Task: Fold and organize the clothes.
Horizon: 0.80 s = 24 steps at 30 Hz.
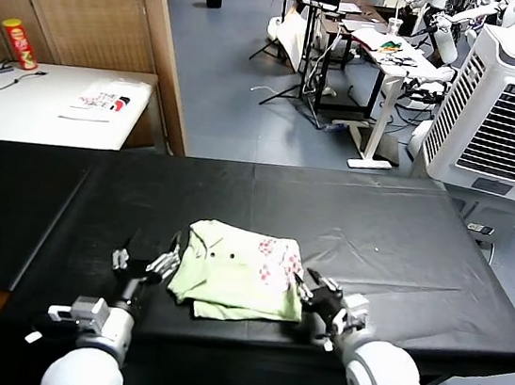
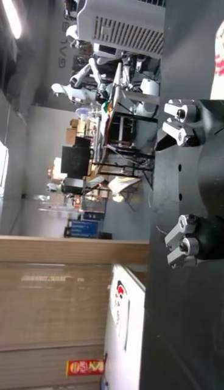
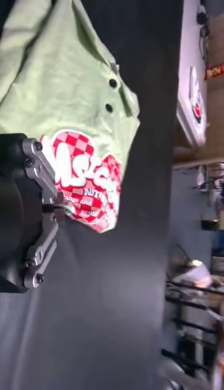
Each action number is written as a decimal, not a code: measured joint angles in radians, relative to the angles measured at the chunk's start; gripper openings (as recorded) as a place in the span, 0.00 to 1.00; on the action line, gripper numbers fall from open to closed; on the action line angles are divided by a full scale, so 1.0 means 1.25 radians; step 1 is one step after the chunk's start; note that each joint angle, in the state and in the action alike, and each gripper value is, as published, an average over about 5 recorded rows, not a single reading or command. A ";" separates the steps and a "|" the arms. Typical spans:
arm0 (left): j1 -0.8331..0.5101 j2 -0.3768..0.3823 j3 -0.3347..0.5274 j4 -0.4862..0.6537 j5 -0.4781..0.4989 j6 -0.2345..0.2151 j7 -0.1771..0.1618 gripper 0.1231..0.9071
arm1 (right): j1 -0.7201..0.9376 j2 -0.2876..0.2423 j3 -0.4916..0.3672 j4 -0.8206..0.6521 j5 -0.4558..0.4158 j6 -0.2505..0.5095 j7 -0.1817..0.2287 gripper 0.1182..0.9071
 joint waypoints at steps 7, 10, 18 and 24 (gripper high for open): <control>0.019 0.029 -0.004 0.021 0.007 -0.057 0.011 0.86 | -0.082 -0.004 0.036 0.039 -0.093 0.141 0.017 0.84; 0.033 0.045 -0.004 0.015 0.000 -0.052 -0.003 0.86 | -0.144 0.007 0.048 0.057 -0.123 0.223 0.045 0.86; 0.112 0.109 -0.024 -0.017 -0.020 -0.076 -0.038 0.86 | -0.317 0.041 0.087 0.075 -0.191 0.418 0.092 0.86; 0.207 0.121 -0.030 -0.037 -0.014 -0.094 -0.047 0.86 | -0.419 0.056 0.114 0.093 -0.216 0.493 0.122 0.86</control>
